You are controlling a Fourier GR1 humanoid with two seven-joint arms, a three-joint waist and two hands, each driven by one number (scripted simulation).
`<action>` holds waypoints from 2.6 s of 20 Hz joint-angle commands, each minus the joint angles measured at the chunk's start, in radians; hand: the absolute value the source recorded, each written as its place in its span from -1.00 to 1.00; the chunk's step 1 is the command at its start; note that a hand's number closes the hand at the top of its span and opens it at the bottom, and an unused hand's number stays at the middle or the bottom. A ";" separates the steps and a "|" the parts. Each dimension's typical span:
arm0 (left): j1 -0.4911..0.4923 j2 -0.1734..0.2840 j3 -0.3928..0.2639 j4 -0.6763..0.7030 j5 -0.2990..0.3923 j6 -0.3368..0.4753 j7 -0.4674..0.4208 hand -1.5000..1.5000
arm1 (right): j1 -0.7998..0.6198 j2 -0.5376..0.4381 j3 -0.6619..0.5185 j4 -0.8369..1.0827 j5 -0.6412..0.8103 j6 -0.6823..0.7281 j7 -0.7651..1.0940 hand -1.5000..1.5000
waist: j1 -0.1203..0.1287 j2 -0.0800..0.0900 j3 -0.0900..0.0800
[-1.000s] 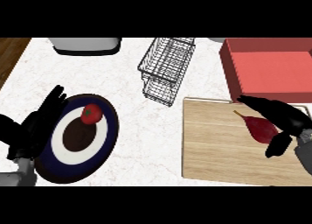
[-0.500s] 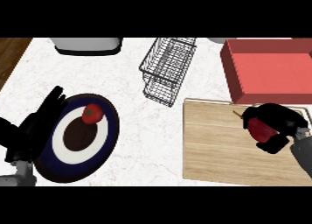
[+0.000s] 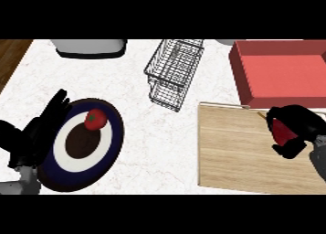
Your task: Pick the pear from the tray and place it in the tiered basket
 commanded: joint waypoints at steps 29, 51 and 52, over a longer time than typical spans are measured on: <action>0.001 -0.024 0.028 0.077 -0.045 -0.043 -0.058 0.00 | -0.216 0.186 -0.236 -0.664 -0.324 -0.117 0.527 1.00 | 0.001 0.006 0.004; -0.062 -0.023 0.082 -0.046 -0.010 -0.060 0.110 0.00 | -0.716 0.506 -0.185 0.030 -0.099 -0.282 0.666 1.00 | 0.009 0.008 0.005; -0.026 -0.049 0.043 -0.047 -0.056 -0.046 0.081 0.00 | -0.719 0.536 -0.156 0.050 -0.059 -0.315 0.675 1.00 | 0.009 0.008 0.005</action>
